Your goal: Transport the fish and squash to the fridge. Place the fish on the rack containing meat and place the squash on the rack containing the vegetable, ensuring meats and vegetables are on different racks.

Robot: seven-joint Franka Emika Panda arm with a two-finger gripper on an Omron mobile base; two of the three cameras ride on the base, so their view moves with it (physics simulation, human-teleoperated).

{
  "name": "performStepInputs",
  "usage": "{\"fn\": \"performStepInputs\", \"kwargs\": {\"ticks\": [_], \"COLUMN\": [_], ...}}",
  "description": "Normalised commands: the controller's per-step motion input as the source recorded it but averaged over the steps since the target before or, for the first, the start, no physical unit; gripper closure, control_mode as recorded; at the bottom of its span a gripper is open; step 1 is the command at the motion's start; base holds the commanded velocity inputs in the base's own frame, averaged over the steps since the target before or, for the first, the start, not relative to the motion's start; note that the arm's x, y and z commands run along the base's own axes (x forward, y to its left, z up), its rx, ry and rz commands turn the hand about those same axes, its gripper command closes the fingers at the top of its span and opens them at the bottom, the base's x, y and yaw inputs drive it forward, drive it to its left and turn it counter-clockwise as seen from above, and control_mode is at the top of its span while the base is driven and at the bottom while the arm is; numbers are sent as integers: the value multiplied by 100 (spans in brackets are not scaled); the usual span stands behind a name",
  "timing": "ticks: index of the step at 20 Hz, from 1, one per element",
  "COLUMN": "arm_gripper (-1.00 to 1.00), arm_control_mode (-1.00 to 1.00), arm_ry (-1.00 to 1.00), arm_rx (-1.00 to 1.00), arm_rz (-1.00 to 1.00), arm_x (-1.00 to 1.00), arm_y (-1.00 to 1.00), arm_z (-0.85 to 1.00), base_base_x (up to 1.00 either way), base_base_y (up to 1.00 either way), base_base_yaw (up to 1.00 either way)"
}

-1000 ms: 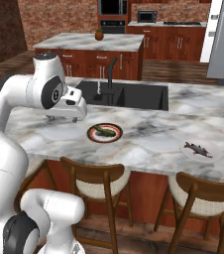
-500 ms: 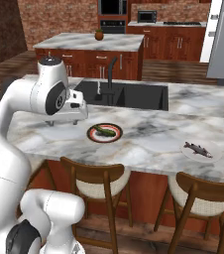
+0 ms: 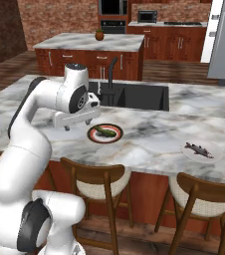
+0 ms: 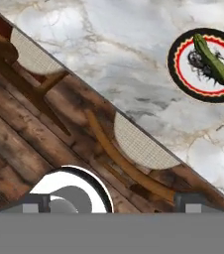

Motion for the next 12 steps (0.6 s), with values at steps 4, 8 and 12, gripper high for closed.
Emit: {"fn": "performStepInputs", "kwargs": {"ticks": [4, 8, 12], "arm_gripper": [-100, -100, -100], "arm_control_mode": [-100, -100, -100], "arm_ry": [15, 14, 7], "arm_rx": [-10, -12, -9], "arm_rz": [22, 12, 0], "arm_x": [86, 93, 75], "arm_y": [-12, 0, 0], "arm_z": [-28, -33, -26], "base_base_x": [0, 0, 0], "base_base_y": [0, 0, 0], "base_base_yaw": [0, 0, 0]}}
